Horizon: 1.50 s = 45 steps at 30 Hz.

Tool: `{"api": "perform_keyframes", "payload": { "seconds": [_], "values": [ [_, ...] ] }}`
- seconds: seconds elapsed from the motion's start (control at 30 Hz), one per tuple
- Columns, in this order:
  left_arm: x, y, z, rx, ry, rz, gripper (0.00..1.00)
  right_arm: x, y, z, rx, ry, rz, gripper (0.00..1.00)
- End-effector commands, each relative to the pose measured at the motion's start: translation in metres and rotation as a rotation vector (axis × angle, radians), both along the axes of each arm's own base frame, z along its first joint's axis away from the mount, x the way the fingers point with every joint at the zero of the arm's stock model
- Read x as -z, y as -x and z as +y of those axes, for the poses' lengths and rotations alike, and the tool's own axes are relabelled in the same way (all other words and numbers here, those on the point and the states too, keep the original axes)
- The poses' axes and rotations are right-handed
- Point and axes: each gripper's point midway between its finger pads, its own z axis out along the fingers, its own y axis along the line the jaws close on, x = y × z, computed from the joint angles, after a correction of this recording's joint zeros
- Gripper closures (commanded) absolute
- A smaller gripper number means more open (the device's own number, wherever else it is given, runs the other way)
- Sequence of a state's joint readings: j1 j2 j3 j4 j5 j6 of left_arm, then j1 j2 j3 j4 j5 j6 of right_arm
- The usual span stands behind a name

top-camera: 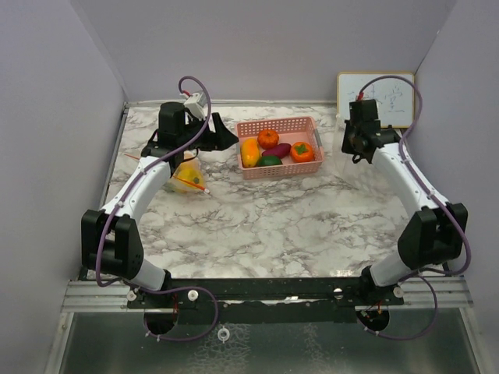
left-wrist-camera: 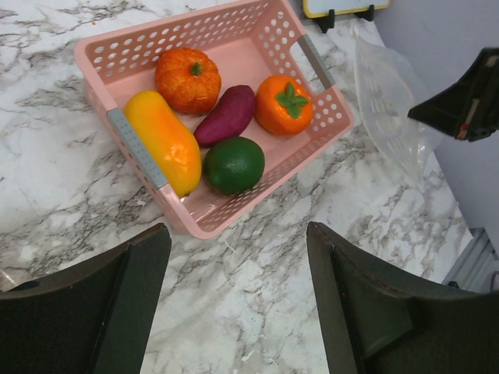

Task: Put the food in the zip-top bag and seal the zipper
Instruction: Pick up the zipper food storage bag at the center of the board, then open the zipper of the food storage bag.

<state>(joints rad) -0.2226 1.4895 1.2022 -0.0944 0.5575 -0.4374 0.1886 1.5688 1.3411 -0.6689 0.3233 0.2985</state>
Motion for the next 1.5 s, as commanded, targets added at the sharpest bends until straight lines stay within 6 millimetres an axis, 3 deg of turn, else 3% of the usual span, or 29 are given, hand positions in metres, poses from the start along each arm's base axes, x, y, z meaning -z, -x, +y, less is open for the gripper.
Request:
{"api": "perform_keyframes", "payload": {
  "seconds": [0.0,0.1,0.23,0.4,0.5,0.6,0.9,0.93,1.1,1.27,1.47],
  "values": [
    [-0.026,-0.002,-0.013,0.054,0.089,-0.045,0.27,-0.056,-0.005,0.013,-0.029,-0.091,-0.143,0.98],
    [-0.027,-0.002,-0.013,0.062,0.093,-0.047,0.29,-0.046,0.000,0.007,-0.005,-0.067,-0.114,0.98],
    [-0.034,-0.004,-0.019,0.061,0.149,-0.043,0.28,-0.072,-0.005,0.030,-0.097,-0.168,-0.214,0.98],
    [-0.066,-0.001,-0.065,0.136,0.333,-0.056,0.27,-0.088,-0.011,0.070,-0.202,-0.237,-0.233,0.98],
    [-0.070,0.004,-0.102,0.177,0.335,-0.051,0.27,-0.094,-0.012,0.106,-0.261,-0.291,-0.246,0.98],
    [-0.066,0.007,-0.122,0.190,0.377,-0.012,0.27,-0.101,-0.013,0.135,-0.308,-0.335,-0.256,0.98],
    [-0.060,0.002,-0.132,0.177,0.429,0.015,0.30,-0.106,-0.003,0.185,-0.424,-0.407,-0.237,0.98],
    [-0.049,-0.003,-0.135,0.172,0.418,0.038,0.31,-0.105,-0.001,0.190,-0.435,-0.412,-0.231,0.98],
    [-0.033,-0.008,-0.146,0.166,0.372,0.070,0.32,-0.110,0.008,0.214,-0.484,-0.427,-0.236,0.98],
    [-0.023,-0.010,-0.149,0.153,0.362,0.093,0.34,-0.119,0.013,0.224,-0.510,-0.436,-0.247,0.98],
    [-0.017,-0.013,-0.148,0.145,0.346,0.091,0.42,-0.133,0.020,0.220,-0.505,-0.431,-0.269,0.98]
  ]
}}
